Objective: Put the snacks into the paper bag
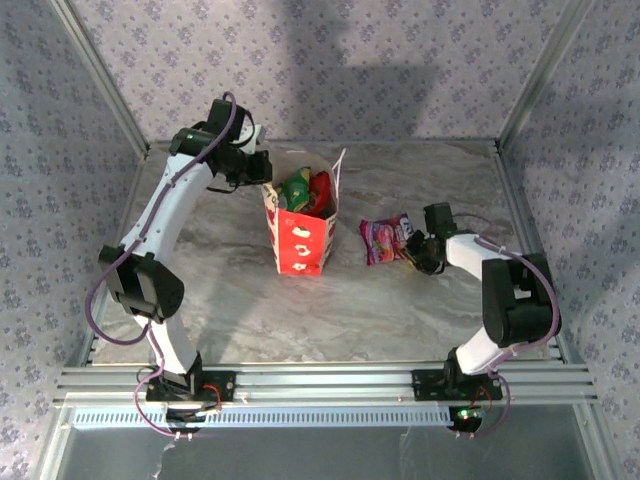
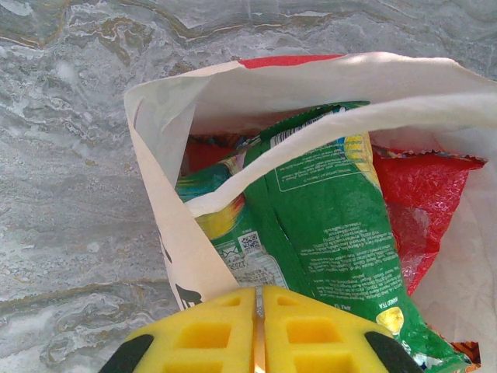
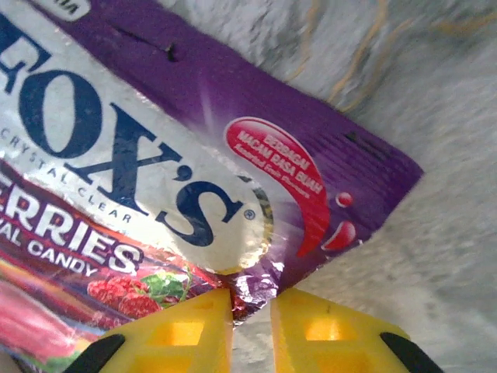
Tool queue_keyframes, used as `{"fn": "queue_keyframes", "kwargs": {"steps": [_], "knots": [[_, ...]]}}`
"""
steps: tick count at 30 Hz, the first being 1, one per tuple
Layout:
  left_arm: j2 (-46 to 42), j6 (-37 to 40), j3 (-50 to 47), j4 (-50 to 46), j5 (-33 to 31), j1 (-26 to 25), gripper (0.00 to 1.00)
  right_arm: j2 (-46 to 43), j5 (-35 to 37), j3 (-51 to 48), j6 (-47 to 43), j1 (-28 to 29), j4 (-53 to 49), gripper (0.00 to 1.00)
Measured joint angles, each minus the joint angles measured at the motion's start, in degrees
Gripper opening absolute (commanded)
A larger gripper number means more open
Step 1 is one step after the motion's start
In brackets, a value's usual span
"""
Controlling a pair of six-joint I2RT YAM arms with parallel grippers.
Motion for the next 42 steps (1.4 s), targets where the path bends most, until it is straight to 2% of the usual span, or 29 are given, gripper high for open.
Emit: {"fn": "queue_keyframes", "kwargs": {"steps": [6,8,10,14,15,18,23,26,37,42], "knots": [[0.00,0.00,0.00,-0.02,0.00,0.00,0.11,-0.79,0.39,0.09,-4.57,-2.45,-2.23,0.11],[0.00,0.00,0.00,-0.04,0.00,0.00,0.11,-1.42,1.05,0.31,-6.27,-3.15,-3.43,0.12],[0.00,0.00,0.00,-0.07,0.00,0.00,0.11,-2.10,1.36,0.63,-7.78,-3.58,-4.26,0.18],[0.00,0.00,0.00,-0.17,-0.02,-0.09,0.11,-4.68,1.01,0.96,-10.45,-3.10,-4.83,0.44],[0.00,0.00,0.00,-0.17,-0.02,-0.11,0.11,-5.46,1.03,0.96,-10.71,-2.49,-4.90,0.47],[0.00,0.00,0.00,-0.17,-0.02,-0.15,0.11,-8.46,2.40,0.96,-12.11,1.66,-5.33,0.55],[0.00,0.00,0.00,-0.15,-0.02,-0.48,0.11,-10.51,8.70,3.10,-15.39,11.41,-8.35,0.59],[-0.02,0.02,0.00,-0.15,-0.02,-0.52,0.11,-9.51,13.22,6.49,-18.01,15.13,-10.62,0.62],[-0.17,0.04,-0.44,0.31,0.00,-0.50,0.11,6.43,30.12,24.15,-29.94,25.33,-18.91,0.72],[-0.17,0.07,-0.48,0.44,0.00,-0.46,0.11,12.74,34.69,30.88,-33.66,29.00,-22.49,0.74]]}}
